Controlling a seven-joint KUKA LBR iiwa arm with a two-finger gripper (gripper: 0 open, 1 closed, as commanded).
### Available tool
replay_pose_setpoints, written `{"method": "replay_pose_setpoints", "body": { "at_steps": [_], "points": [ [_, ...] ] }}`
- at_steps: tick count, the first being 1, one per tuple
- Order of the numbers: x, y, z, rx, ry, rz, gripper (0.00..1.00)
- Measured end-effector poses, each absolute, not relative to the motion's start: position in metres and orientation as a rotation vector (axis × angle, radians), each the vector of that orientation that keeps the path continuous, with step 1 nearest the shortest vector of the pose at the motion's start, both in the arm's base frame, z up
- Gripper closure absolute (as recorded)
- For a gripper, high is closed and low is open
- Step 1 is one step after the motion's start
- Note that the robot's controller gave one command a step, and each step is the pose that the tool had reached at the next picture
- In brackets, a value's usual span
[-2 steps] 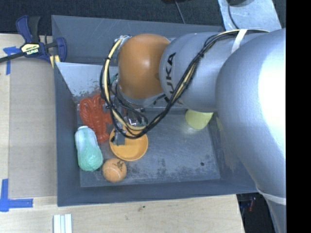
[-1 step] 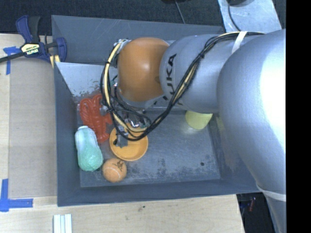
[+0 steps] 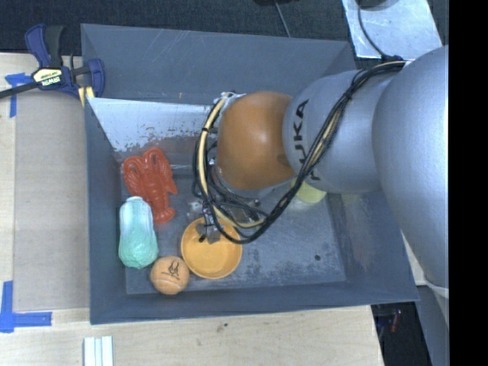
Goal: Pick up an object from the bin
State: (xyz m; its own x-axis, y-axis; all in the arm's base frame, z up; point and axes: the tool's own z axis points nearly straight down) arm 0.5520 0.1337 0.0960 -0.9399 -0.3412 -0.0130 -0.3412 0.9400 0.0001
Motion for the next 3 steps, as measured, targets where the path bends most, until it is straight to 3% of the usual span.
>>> {"method": "replay_pose_setpoints", "body": {
  "at_steps": [1, 2, 3],
  "points": [
    [0.552, 0.134, 0.096, -0.54, 3.082, 0.004, 1.0],
    [0.542, 0.149, 0.186, -0.581, 3.062, 0.006, 1.0],
    [0.542, 0.135, 0.226, -0.545, 3.082, 0.002, 1.0]
  ]
}}
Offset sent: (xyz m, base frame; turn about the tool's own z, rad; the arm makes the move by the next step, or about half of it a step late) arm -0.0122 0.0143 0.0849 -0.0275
